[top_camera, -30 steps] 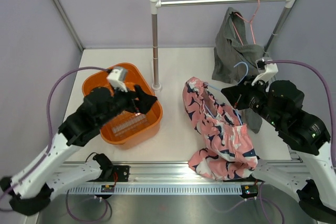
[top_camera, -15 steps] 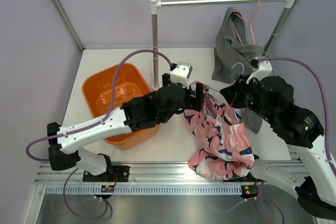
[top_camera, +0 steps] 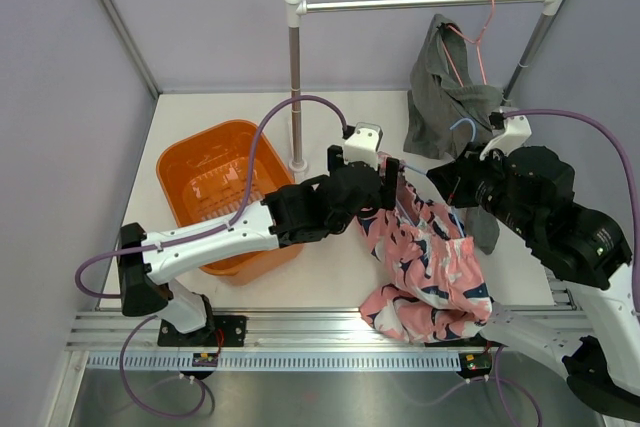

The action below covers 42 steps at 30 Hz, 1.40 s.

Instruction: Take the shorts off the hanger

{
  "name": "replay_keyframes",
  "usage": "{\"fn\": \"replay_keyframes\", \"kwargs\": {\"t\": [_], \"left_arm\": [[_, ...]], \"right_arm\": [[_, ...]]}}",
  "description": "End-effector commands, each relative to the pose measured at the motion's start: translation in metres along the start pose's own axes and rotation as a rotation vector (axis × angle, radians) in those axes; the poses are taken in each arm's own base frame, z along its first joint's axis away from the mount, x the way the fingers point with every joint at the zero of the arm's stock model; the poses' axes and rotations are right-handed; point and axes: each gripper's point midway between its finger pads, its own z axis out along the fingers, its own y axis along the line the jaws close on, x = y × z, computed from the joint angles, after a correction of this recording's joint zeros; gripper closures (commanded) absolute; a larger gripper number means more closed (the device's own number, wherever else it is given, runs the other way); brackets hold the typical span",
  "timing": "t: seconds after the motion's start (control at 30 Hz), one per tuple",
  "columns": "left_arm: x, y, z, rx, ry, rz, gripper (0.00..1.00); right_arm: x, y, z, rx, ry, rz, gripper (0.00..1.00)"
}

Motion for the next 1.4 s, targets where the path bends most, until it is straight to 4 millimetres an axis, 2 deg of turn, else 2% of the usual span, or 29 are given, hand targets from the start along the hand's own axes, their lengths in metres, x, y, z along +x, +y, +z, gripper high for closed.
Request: {"fn": "replay_keyframes", "kwargs": {"t": [0.0, 0.07, 0.17, 0.27, 0.3, 0.33, 0.4, 0.47, 0.5, 0.7, 0.8, 0.9, 1.07, 1.2, 1.27, 1.33, 1.37], "left_arm": [[-0.014, -0.001, 0.002, -0.026, -0.067, -0.065, 0.19], [-0.015, -0.004, 0.004, -0.022, -0.068, -0.058, 0.23], [-0.017, -0.013, 0.01, -0.008, -0.059, -0.033, 0.35], [-0.019, -0.018, 0.014, -0.006, -0.057, -0.018, 0.52], [-0.02, -0.018, 0.015, -0.012, -0.059, -0.015, 0.59], [-0.021, -0.014, 0.018, -0.032, -0.059, -0.011, 0.8], [-0.028, -0.005, 0.02, -0.065, -0.063, -0.018, 0.99], [-0.038, 0.005, 0.023, -0.102, -0.078, -0.028, 1.0], [-0.04, 0.016, 0.028, -0.134, -0.074, -0.03, 1.0], [-0.058, 0.043, 0.045, -0.199, -0.093, -0.018, 1.0], [-0.061, 0.053, 0.055, -0.22, -0.086, -0.01, 1.0], [-0.054, 0.06, 0.068, -0.229, -0.054, 0.006, 1.0], [-0.037, 0.059, 0.08, -0.206, -0.008, 0.023, 1.0], [-0.027, 0.052, 0.075, -0.145, 0.004, -0.012, 1.0], [-0.024, 0.047, 0.062, -0.107, 0.003, -0.016, 1.0], [-0.028, 0.028, 0.048, -0.026, -0.023, -0.012, 1.0], [-0.027, 0.016, 0.032, 0.023, -0.032, -0.005, 1.0]], "right_arm": [[-0.021, 0.007, -0.016, -0.025, -0.068, 0.019, 1.0], [-0.022, 0.01, -0.018, -0.041, -0.068, 0.021, 1.0], [-0.021, 0.009, -0.019, -0.038, -0.061, 0.022, 1.0], [-0.02, 0.008, -0.021, -0.035, -0.056, 0.019, 1.0], [-0.019, 0.007, -0.021, -0.033, -0.054, 0.019, 1.0], [-0.018, 0.008, -0.023, -0.038, -0.051, 0.016, 1.0], [-0.017, 0.008, -0.027, -0.047, -0.047, 0.018, 1.0], [-0.016, 0.01, -0.031, -0.062, -0.044, 0.023, 1.0], [-0.015, 0.012, -0.033, -0.08, -0.039, 0.025, 1.0], [-0.006, 0.018, -0.04, -0.124, -0.005, 0.026, 1.0], [-0.004, 0.021, -0.045, -0.152, 0.001, 0.022, 1.0], [-0.006, 0.022, -0.051, -0.164, -0.01, 0.022, 1.0], [-0.015, 0.02, -0.06, -0.156, -0.036, 0.013, 1.0], [-0.019, 0.014, -0.057, -0.121, -0.057, 0.006, 1.0], [-0.021, 0.012, -0.055, -0.108, -0.068, 0.003, 1.0], [-0.021, 0.008, -0.049, -0.08, -0.073, -0.002, 1.0], [-0.023, 0.008, -0.047, -0.076, -0.083, -0.002, 1.0]]}}
